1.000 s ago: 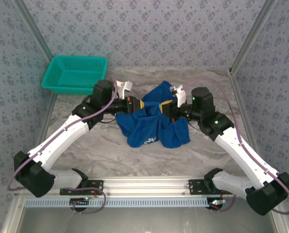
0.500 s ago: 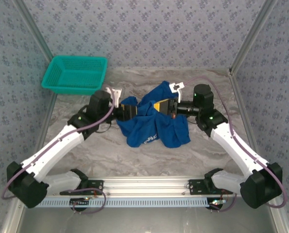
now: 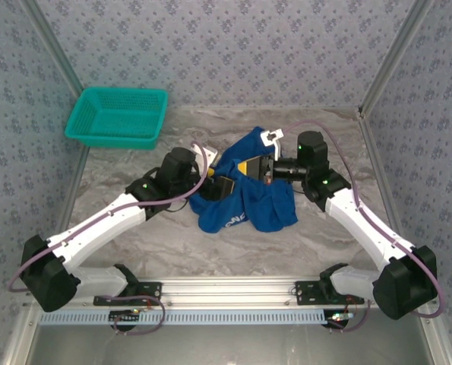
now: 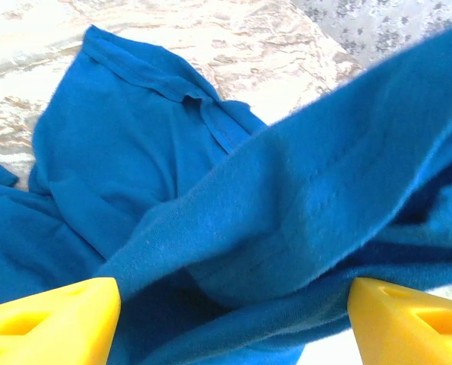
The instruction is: Fold the inside-out t-shirt
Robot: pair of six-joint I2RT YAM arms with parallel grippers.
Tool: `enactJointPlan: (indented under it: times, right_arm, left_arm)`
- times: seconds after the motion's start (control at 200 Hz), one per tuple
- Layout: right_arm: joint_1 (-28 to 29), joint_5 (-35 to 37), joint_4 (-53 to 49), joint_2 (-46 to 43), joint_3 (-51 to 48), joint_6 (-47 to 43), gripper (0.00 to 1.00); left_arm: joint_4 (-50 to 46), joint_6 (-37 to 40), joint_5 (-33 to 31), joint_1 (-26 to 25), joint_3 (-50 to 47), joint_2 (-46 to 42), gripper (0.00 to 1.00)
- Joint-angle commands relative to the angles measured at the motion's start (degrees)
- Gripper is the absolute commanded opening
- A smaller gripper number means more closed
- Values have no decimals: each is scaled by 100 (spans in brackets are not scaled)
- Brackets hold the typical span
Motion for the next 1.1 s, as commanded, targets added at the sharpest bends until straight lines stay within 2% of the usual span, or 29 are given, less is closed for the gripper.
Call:
enactJointPlan:
  times: [0.0,0.14,0.335,0.42,0.535,0.6,0.65,0.754,0.839,0.889,0.999,1.094]
  right_arm:
    - [51,-149,-231,-64,127,-283,0]
    - [55,-162,-466,-68,133,-527,0]
    - [100,-190,-273,-64,140,-431,0]
    - [106,-217,-255,-97,153,-431,0]
    - [105,-175,-409,-183,166,-552,0]
    - [111,-32,-580,-254,166,-682,0]
    - [141,366,-882,-298,236,-864,0]
    - [517,2196,-1969,-349,539,-1517,0]
    - [885,3141,-2099,-442,491,-1827,0]
    - [1058,3616,-2092,-499,461,-1978,0]
    - [1456,4746,-2169,-529,385,-2323,0]
    - [1600,5340,-2093,-527,248,-2380,0]
  left_arm:
    - [165,231,-222,23,268,29,72]
    - [154,228,-133,89,375,171,64]
    - [80,275,135,94,516,483,70]
    - [53,244,-186,99,539,573,70]
    - [-100,-86,-1004,259,620,733,57]
    - [-182,-255,-1035,426,676,850,49]
    - [-354,-288,-983,480,803,933,39]
    - [-654,-204,-342,503,1008,849,19]
    - [-734,-374,-49,561,1002,649,5]
    - [-733,-590,396,711,954,542,2]
    - [13,-1536,2023,1213,523,251,1]
    - [521,-2089,2901,1423,305,98,0]
